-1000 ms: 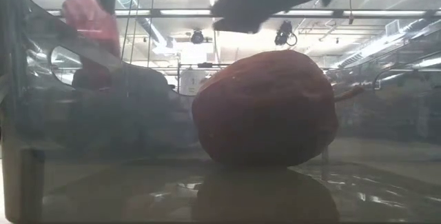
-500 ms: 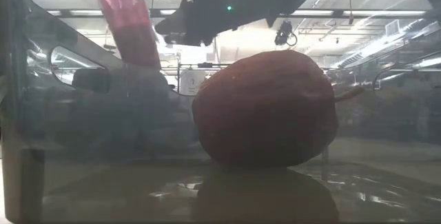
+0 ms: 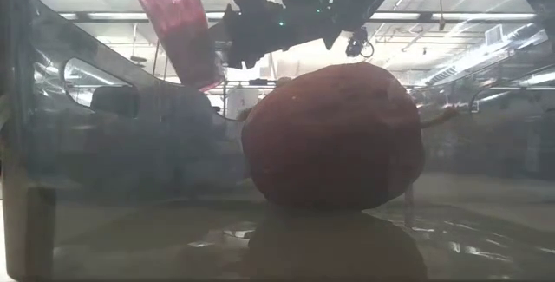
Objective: Arrange a breakfast setting
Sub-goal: Put the red cup of milk on the gray tablemat to the top right of the green bowl
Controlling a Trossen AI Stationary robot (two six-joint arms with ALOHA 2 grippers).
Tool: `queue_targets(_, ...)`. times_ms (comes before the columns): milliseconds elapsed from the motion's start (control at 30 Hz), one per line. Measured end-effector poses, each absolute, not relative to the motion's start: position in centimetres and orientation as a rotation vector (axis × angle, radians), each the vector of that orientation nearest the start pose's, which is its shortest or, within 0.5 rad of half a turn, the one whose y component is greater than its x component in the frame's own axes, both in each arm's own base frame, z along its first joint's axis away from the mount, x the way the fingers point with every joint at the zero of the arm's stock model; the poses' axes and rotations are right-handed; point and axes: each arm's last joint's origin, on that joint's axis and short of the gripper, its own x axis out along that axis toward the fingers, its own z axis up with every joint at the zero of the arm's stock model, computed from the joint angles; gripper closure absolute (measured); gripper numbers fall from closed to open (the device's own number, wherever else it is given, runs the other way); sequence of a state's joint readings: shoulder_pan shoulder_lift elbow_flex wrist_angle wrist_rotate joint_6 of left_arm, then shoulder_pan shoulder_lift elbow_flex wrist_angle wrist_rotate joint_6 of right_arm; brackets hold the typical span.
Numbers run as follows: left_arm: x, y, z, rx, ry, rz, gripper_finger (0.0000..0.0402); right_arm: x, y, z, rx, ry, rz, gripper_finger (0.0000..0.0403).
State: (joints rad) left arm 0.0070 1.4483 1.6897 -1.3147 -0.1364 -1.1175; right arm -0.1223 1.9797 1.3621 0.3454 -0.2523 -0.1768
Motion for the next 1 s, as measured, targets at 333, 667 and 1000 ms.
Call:
queue_targets(333,26.00,0.57,39.88,-0.935,0.847,0.691,0.0388,44.85,-4.63,22.70,-0.061,0.262,0.207,0.0028)
queue_targets(667,25.94,0.60,39.87,-0.909,0.851,0.692,0.0388,44.85,-4.68,22.78,-0.058,0.260,0.176,0.0046)
queue_targets(1000,26.19,0.62,40.03,-0.895,0.829,0.669,0.0388,44.84,-4.61,22.78,-0.006,0.263,0.190,0.0007)
